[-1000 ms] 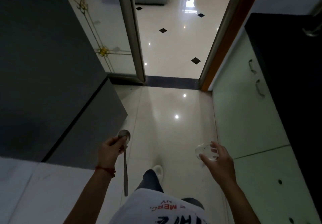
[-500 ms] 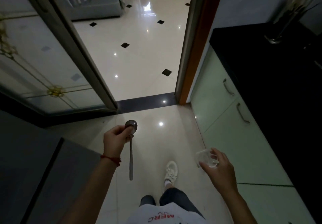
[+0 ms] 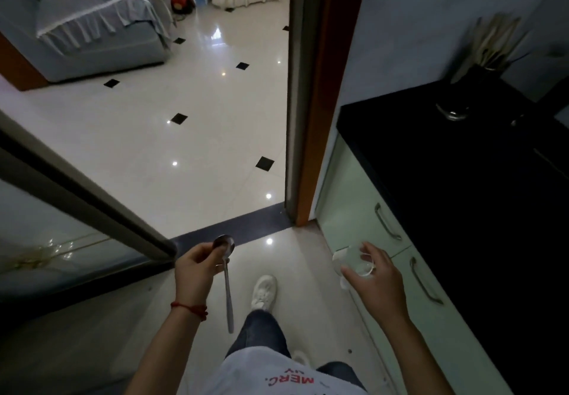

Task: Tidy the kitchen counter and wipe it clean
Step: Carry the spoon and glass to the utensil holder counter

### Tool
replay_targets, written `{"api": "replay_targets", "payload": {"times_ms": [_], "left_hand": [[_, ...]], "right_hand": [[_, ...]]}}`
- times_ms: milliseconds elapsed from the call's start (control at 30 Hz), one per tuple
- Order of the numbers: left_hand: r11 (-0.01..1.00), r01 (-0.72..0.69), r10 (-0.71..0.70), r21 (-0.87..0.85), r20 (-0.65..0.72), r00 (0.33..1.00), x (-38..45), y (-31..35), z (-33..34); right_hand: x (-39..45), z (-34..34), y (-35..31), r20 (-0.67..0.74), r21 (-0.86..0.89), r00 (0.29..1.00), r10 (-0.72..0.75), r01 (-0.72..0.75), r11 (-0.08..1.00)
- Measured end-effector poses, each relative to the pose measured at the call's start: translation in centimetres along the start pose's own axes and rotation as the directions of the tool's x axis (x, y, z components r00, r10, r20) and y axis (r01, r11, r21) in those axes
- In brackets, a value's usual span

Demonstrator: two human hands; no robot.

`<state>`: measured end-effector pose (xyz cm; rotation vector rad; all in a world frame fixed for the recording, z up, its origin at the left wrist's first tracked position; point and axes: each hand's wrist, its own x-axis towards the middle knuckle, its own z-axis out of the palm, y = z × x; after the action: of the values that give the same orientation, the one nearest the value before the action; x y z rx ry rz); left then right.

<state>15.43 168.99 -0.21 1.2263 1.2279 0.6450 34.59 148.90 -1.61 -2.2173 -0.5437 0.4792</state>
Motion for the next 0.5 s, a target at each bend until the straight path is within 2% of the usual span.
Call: {"api": "replay_targets", "payload": {"times_ms": [100,200,333,500], "left_hand": [[0.999,0.002,-0.006,0.046,0.080,0.997,5.3,1.9,3.2],[0.995,-0.029,0.006,0.100,0.226,0.974,10.2,4.9,6.8],[0.982,-0.126,0.055,0.140,0.427,0.903,15.2,9.5,11.6],[0.953,-0.250,0.092,0.172,0.624,0.776,18.6,13.4,18.5]], "right_hand": [[3.3,0.6,-1.0,-0.068,0.012,0.997,0.048,-0.047,0.999],[6.0,0.6,-1.8,-0.162,0.061,0.977,0.139,-0.131,0.990],[8.5,0.0,-3.0,-0.261,0.145,0.923,0.284,-0.253,0.956],[10.3,-1.2,-3.8,-0.387,0.261,0.830,0.401,-0.319,0.911]]}}
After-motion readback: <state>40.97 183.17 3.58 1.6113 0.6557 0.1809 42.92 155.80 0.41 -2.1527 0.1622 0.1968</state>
